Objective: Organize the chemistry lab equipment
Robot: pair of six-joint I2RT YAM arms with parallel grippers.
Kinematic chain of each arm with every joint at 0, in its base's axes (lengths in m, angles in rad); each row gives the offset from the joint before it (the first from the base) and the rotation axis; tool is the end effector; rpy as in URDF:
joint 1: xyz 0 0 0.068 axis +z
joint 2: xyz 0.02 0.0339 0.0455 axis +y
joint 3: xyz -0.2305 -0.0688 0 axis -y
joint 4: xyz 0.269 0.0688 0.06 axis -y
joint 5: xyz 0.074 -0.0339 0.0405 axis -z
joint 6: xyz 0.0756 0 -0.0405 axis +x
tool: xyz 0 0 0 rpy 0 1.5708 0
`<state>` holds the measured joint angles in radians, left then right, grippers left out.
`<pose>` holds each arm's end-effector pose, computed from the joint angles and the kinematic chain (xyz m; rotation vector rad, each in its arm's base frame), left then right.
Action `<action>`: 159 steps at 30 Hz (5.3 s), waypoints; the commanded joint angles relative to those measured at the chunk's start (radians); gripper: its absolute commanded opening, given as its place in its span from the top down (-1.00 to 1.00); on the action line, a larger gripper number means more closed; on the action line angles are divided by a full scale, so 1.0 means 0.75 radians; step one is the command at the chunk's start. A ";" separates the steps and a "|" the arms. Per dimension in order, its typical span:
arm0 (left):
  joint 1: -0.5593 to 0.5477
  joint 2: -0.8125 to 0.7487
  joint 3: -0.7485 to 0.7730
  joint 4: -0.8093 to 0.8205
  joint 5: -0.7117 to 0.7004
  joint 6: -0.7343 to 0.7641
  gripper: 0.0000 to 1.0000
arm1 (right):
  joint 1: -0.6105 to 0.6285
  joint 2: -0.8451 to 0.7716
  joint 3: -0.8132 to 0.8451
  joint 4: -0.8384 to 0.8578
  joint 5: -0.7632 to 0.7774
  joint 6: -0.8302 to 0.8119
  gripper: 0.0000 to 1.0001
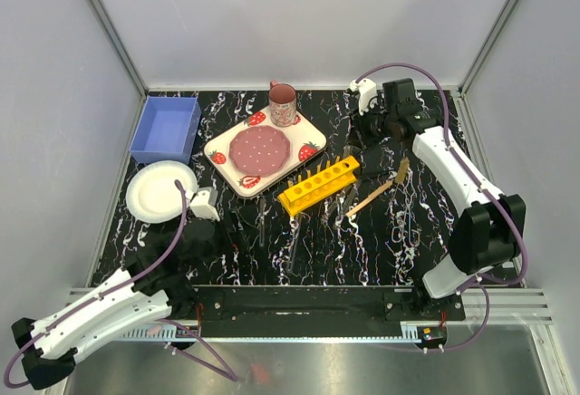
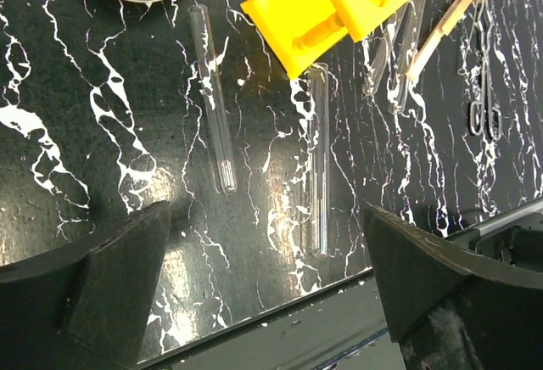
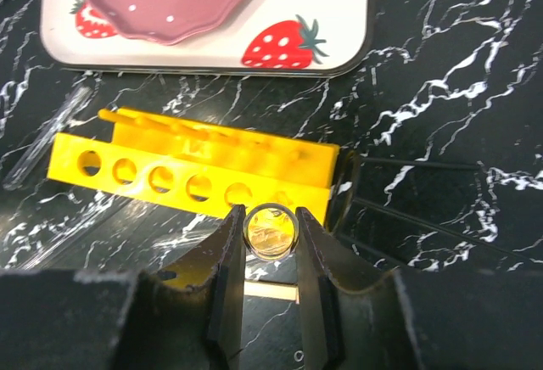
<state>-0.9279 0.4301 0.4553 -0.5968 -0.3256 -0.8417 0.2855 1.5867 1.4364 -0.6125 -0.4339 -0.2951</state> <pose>0.1395 -0.1459 0.1976 -0.1014 2.1879 -0.6943 0.3765 0.1436 0.2645 -0.8614 2.1303 0.4996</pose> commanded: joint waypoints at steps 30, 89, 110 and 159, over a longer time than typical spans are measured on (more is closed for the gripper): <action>0.006 0.042 0.004 0.014 0.001 -0.023 -0.98 | 0.008 -0.044 -0.124 0.207 0.096 -0.026 0.62; 0.006 0.116 -0.008 0.061 0.021 -0.021 -0.98 | 0.018 0.056 -0.445 0.500 -0.027 -0.065 0.43; 0.028 0.157 0.039 0.053 0.023 0.020 -0.98 | 0.018 -0.111 -0.300 0.252 -0.045 -0.155 -0.47; -0.264 1.772 0.970 -0.110 0.086 0.173 0.20 | -0.493 -0.801 -0.803 0.176 -0.548 0.062 -1.00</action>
<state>-1.1133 1.7393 1.1400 -0.6716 -0.2474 -0.7158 -0.0769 0.9836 0.8135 -0.4923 -0.8322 -0.2493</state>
